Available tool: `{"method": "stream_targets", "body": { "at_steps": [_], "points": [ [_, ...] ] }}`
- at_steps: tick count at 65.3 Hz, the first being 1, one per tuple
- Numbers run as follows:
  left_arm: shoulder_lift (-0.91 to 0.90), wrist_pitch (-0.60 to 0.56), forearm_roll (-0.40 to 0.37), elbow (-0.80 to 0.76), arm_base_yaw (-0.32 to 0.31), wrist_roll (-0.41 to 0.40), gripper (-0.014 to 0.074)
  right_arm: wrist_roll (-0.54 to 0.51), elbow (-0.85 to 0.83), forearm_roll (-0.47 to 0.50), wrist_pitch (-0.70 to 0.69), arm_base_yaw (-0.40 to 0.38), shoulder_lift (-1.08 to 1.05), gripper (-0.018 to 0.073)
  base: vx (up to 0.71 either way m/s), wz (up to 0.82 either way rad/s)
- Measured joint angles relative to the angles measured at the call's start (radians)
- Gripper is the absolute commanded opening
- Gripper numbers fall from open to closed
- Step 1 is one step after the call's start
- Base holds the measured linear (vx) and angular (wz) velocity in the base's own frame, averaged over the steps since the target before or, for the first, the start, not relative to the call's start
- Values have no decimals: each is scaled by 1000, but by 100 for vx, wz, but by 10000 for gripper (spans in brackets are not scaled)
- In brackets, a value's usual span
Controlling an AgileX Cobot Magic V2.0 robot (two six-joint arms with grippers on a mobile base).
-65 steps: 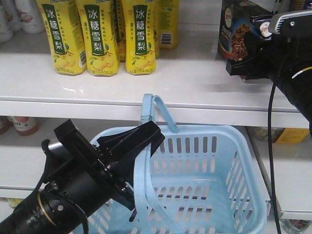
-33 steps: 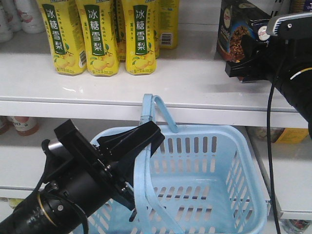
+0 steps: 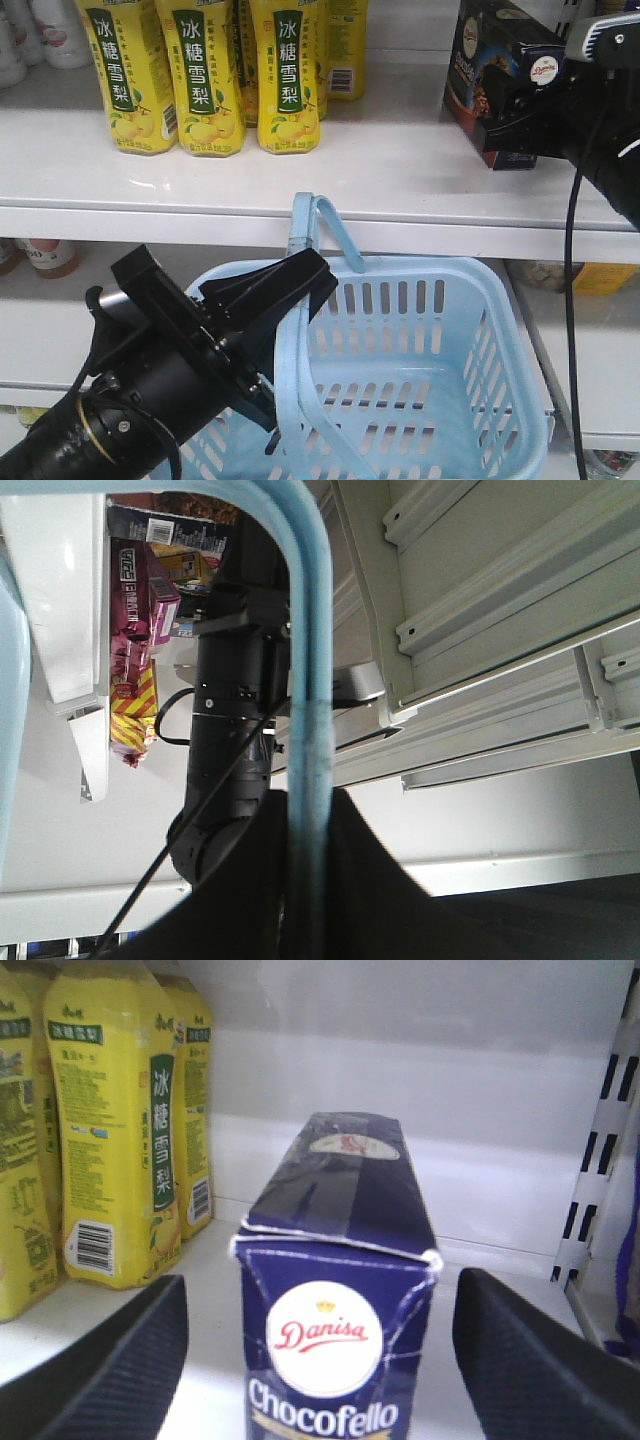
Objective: Left arm holds basket, right arm returns cookies
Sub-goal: 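Lower the box onto the upper shelf beside the yellow bottles, then open the right gripper and withdraw it from the box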
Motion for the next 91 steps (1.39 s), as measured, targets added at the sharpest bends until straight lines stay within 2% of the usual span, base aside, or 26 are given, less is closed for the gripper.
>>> {"method": "stream_targets", "body": {
  "at_steps": [10,20,32,44,56,68,79,91],
  "points": [
    [0,0,0,0,0,0,-3,0,0,0,40,0,-52,475,0,0],
    [0,0,0,0,0,0,-3,0,0,0,60,0,-124,381,0,0],
    [0,0,-1,0,0,0,-3,0,0,0,103,0,-244,203,0,0],
    [0,0,-1,0,0,0,-3,-16,0,0,171,0,-364,-17,0,0],
    [0,0,-1,0,0,0,-3,-75,0,-1,283,-13,-474,-8,0,0],
    [0,0,-2,0,0,0,-3,-73,0,-4,420,-67,-578,-6,0,0],
    [0,0,-2,0,0,0,-3,-26,0,-25,511,-125,-661,-6,0,0],
    [0,0,-2,0,0,0,-3,67,0,-133,615,-176,-730,-6,0,0]
  ]
}}
